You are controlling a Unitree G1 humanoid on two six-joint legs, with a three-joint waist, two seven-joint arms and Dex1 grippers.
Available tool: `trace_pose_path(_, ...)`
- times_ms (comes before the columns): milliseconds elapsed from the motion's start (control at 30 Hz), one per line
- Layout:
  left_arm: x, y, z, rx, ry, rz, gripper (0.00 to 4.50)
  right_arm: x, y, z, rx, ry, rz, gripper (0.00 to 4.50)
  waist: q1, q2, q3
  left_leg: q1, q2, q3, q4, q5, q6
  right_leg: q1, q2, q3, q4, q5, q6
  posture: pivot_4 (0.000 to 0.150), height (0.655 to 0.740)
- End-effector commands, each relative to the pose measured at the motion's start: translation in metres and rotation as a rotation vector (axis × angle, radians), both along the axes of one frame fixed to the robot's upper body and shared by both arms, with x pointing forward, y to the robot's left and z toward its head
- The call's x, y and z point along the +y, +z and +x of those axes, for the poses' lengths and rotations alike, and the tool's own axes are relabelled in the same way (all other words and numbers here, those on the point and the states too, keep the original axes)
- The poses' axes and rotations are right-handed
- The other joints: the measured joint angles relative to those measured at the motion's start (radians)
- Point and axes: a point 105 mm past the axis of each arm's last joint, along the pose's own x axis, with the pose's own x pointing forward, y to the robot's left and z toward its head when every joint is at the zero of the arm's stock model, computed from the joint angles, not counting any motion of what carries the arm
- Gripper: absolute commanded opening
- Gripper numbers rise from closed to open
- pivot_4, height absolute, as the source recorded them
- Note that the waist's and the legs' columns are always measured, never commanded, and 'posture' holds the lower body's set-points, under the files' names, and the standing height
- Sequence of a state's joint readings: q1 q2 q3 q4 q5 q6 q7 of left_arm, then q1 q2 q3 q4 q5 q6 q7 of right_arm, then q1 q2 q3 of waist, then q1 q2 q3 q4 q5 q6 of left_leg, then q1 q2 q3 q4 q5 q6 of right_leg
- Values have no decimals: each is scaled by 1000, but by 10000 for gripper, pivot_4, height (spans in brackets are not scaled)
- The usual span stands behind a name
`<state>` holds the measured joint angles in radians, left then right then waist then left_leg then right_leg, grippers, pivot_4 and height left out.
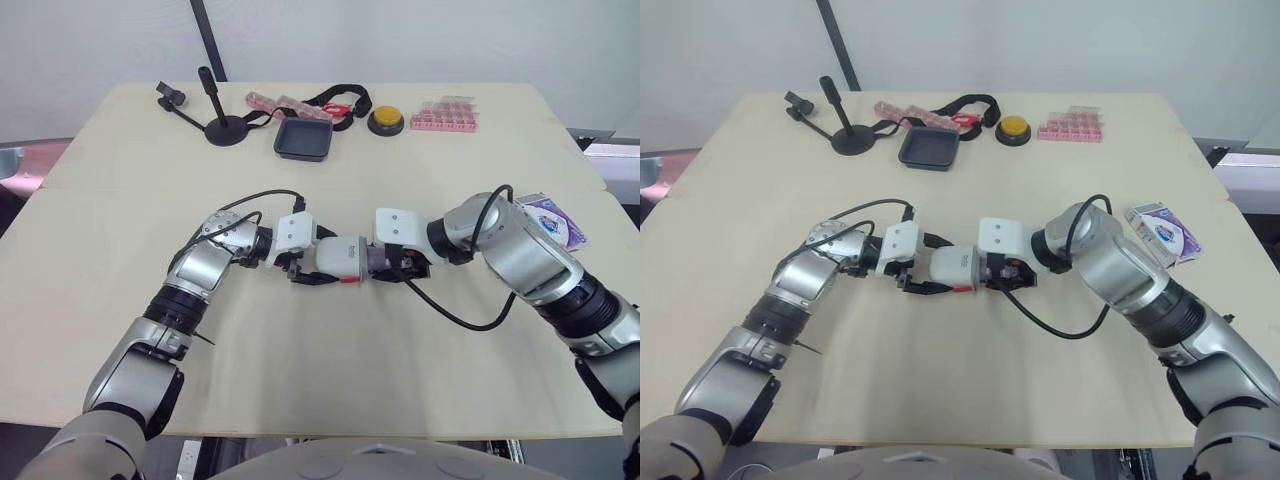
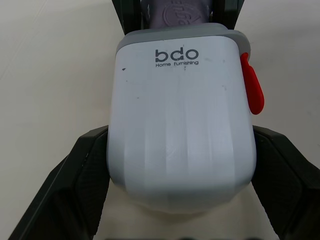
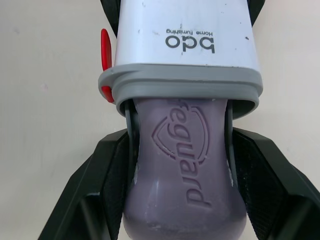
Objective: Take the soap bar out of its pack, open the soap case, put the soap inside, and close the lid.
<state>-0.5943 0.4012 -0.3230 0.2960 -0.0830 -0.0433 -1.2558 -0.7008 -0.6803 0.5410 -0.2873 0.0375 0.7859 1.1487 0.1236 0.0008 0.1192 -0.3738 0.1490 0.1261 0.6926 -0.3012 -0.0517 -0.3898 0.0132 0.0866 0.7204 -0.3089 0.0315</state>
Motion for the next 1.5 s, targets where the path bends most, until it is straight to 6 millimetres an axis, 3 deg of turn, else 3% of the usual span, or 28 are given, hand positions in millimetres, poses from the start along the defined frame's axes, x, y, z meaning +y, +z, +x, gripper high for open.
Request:
trace_pose_path(33, 0, 8, 1, -43, 4, -14, 34573, 6, 15, -3, -21, 11, 36, 25353, 3, 0, 0, 0, 1, 0, 0, 0, 0, 0, 0, 0, 0, 0, 0, 1500, 7400)
trace_pose_path(67, -1, 7, 1, -42, 5, -14, 34573, 5, 15, -4, -9, 7, 34, 35736, 4, 0, 0, 0, 1, 0, 0, 0, 0, 0, -1, -1, 1, 0, 0, 1500, 7400)
trace_pose_path(167, -2, 8, 1, -41, 4, -16, 34573, 2, 14, -8, 12, 0, 24, 44408, 2, 0, 0, 3, 1, 0, 0, 0, 0, -3, -2, -3, 8, 0, 0, 1500, 7400)
trace_pose_path(633, -5, 6, -1, -32, -10, -15, 34573, -22, 18, -3, -20, -62, 20, 44408, 7, 0, 0, 1, 2, 0, 2, 0, 0, -2, 3, 7, 3, 0, 0, 1500, 7400)
trace_pose_path(933, -5, 4, -1, -32, -11, -7, 34573, -47, 19, -11, 36, -144, 39, 44408, 13, 0, 0, -1, 3, 0, 2, 0, 0, 0, 6, 12, 1, 0, 0, 1500, 7400)
trace_pose_path(1133, -4, 5, 0, -32, -9, -8, 34573, -74, 17, -11, 37, -223, 20, 44408, 14, 0, 0, -2, 3, 0, 3, 0, 0, 1, 6, 14, -2, 0, 0, 1500, 7400)
trace_pose_path(1267, -4, 6, 1, -34, -6, -12, 34573, -86, 6, -10, -5, -224, 4, 32770, 14, 0, 0, -2, 3, 0, 3, 0, 0, 2, 6, 14, -3, 0, 0, 1500, 7400)
trace_pose_path(1500, -5, 7, 1, -40, -11, -15, 34573, -85, -7, -11, -40, -232, 56, 9528, 14, 0, 0, -3, 3, -1, 3, 0, 0, 3, 7, 14, -6, 0, 0, 1500, 7400)
